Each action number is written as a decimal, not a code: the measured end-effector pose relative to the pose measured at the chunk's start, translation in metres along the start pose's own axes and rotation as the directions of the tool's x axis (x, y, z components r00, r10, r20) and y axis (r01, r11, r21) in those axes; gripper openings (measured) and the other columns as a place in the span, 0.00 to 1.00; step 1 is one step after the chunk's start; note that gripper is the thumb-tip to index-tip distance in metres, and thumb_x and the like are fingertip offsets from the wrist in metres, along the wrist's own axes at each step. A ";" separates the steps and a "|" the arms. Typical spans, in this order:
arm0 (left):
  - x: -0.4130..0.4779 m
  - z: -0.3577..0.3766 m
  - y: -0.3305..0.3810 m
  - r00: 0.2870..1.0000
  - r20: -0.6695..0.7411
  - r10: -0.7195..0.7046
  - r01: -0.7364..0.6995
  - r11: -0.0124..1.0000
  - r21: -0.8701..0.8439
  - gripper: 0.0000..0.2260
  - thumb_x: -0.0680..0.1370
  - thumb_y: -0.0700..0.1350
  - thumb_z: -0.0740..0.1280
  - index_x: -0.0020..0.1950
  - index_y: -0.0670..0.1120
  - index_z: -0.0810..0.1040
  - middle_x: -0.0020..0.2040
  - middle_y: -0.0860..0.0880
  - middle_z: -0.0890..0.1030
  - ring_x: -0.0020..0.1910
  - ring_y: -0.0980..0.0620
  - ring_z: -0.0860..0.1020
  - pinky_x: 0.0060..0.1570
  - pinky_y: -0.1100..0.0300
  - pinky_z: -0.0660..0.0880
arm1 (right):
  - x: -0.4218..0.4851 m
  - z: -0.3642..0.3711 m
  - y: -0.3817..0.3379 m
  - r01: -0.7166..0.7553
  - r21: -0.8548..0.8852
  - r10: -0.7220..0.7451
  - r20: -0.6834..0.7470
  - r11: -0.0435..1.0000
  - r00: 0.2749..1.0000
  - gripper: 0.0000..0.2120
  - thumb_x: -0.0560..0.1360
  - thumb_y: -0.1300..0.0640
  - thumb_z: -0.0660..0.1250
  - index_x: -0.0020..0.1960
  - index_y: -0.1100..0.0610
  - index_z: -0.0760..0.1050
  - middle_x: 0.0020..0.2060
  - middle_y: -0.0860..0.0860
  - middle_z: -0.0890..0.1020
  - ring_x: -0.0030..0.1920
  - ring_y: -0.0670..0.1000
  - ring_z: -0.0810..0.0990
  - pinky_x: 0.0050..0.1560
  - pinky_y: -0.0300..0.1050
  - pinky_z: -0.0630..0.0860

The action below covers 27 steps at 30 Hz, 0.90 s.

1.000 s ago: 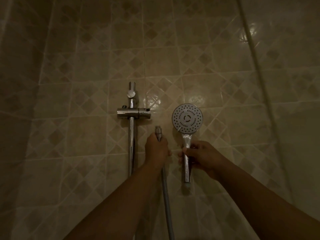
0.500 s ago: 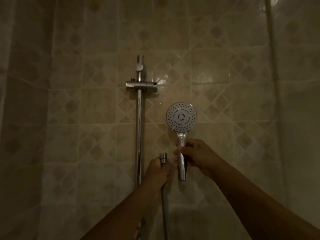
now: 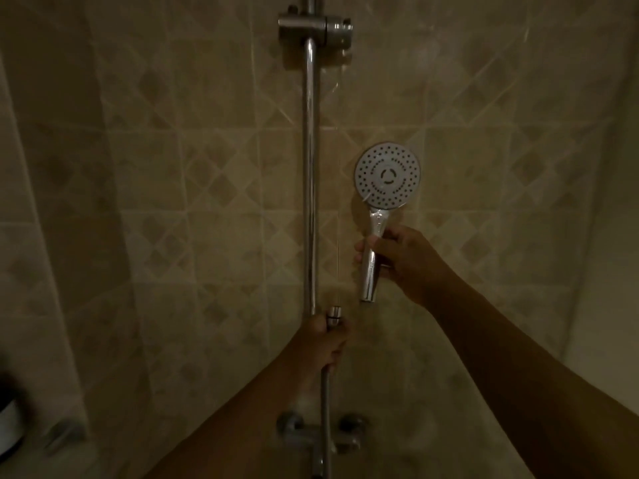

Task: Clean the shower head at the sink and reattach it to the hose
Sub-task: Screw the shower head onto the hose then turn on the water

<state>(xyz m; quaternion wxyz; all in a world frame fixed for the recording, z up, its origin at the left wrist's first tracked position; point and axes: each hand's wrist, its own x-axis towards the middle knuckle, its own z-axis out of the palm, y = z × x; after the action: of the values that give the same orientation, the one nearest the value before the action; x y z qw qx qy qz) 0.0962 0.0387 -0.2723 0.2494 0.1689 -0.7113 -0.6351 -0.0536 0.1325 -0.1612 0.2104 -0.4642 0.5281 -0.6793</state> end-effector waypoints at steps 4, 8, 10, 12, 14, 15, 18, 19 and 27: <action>-0.024 -0.008 -0.042 0.996 0.045 -0.081 0.084 0.995 -0.060 0.07 0.83 0.43 0.63 0.45 0.46 0.69 0.29 0.53 0.68 0.24 0.58 0.66 0.24 0.64 0.63 | -0.029 0.023 0.038 -0.016 -0.024 0.016 -0.012 1.000 1.000 0.07 0.79 0.63 0.65 0.56 0.63 0.75 0.47 0.58 0.85 0.47 0.57 0.86 0.46 0.52 0.83; -0.048 -0.009 -0.066 0.988 0.116 -0.106 0.114 0.991 -0.069 0.07 0.83 0.44 0.63 0.45 0.45 0.70 0.31 0.53 0.67 0.25 0.59 0.66 0.27 0.64 0.64 | -0.051 0.042 0.076 -0.028 -0.011 0.028 -0.036 1.000 0.999 0.04 0.79 0.64 0.64 0.52 0.60 0.77 0.43 0.55 0.86 0.48 0.58 0.85 0.53 0.60 0.80; -0.057 -0.009 -0.074 0.978 0.168 -0.121 0.135 0.988 -0.070 0.08 0.83 0.46 0.62 0.47 0.43 0.70 0.31 0.52 0.65 0.27 0.57 0.64 0.29 0.63 0.63 | -0.056 0.047 0.088 -0.042 0.002 0.042 -0.056 0.999 0.998 0.04 0.79 0.64 0.65 0.50 0.58 0.77 0.43 0.55 0.86 0.49 0.60 0.85 0.53 0.61 0.80; -0.065 -0.008 -0.081 0.970 0.195 -0.147 0.159 0.986 -0.048 0.08 0.84 0.47 0.61 0.51 0.43 0.69 0.32 0.50 0.63 0.29 0.55 0.63 0.31 0.60 0.63 | -0.060 0.050 0.095 -0.056 0.022 0.058 -0.058 0.998 0.997 0.04 0.78 0.64 0.64 0.49 0.59 0.77 0.42 0.56 0.86 0.47 0.60 0.85 0.52 0.60 0.80; -0.069 -0.007 -0.086 0.966 0.187 -0.177 0.188 0.981 -0.040 0.09 0.84 0.48 0.61 0.49 0.42 0.69 0.32 0.50 0.63 0.29 0.54 0.62 0.31 0.60 0.63 | -0.063 0.051 0.100 -0.073 0.030 0.074 -0.047 0.997 0.996 0.03 0.79 0.64 0.64 0.50 0.61 0.77 0.42 0.56 0.85 0.45 0.59 0.84 0.49 0.58 0.81; -0.071 -0.007 -0.089 0.964 0.187 -0.187 0.199 0.979 -0.045 0.09 0.83 0.48 0.62 0.48 0.44 0.70 0.32 0.50 0.64 0.29 0.54 0.62 0.31 0.60 0.63 | -0.065 0.052 0.103 -0.086 0.031 0.087 -0.037 0.996 0.996 0.03 0.79 0.64 0.63 0.51 0.62 0.76 0.42 0.56 0.85 0.45 0.58 0.84 0.47 0.56 0.81; -0.076 -0.007 -0.095 0.956 0.230 -0.184 0.202 0.978 -0.057 0.09 0.83 0.48 0.62 0.45 0.47 0.71 0.31 0.52 0.65 0.28 0.56 0.63 0.30 0.61 0.62 | -0.070 0.055 0.113 -0.129 0.040 0.129 -0.006 0.991 0.992 0.05 0.80 0.64 0.63 0.54 0.64 0.75 0.42 0.56 0.84 0.45 0.58 0.83 0.47 0.55 0.80; -0.078 -0.006 -0.097 0.954 0.242 -0.175 0.196 0.978 -0.065 0.09 0.83 0.48 0.62 0.44 0.47 0.72 0.31 0.52 0.65 0.28 0.55 0.63 0.30 0.61 0.63 | -0.072 0.054 0.116 -0.144 0.046 0.144 0.005 0.989 0.990 0.05 0.80 0.64 0.63 0.54 0.64 0.75 0.42 0.56 0.84 0.45 0.58 0.83 0.48 0.55 0.80; -0.089 -0.001 -0.121 0.965 0.192 -0.177 0.187 0.982 -0.032 0.12 0.84 0.44 0.62 0.40 0.44 0.72 0.31 0.48 0.72 0.28 0.50 0.71 0.34 0.55 0.72 | -0.091 0.056 0.145 -0.207 0.111 0.199 0.073 0.972 0.977 0.07 0.81 0.61 0.63 0.57 0.62 0.75 0.47 0.59 0.83 0.48 0.57 0.84 0.46 0.49 0.81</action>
<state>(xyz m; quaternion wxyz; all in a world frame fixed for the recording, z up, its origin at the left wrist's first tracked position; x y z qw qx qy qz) 0.1605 0.0711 -0.4045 0.1259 0.1666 -0.6970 -0.6860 0.0081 0.1221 -0.3301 0.3220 -0.4150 0.5248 -0.6698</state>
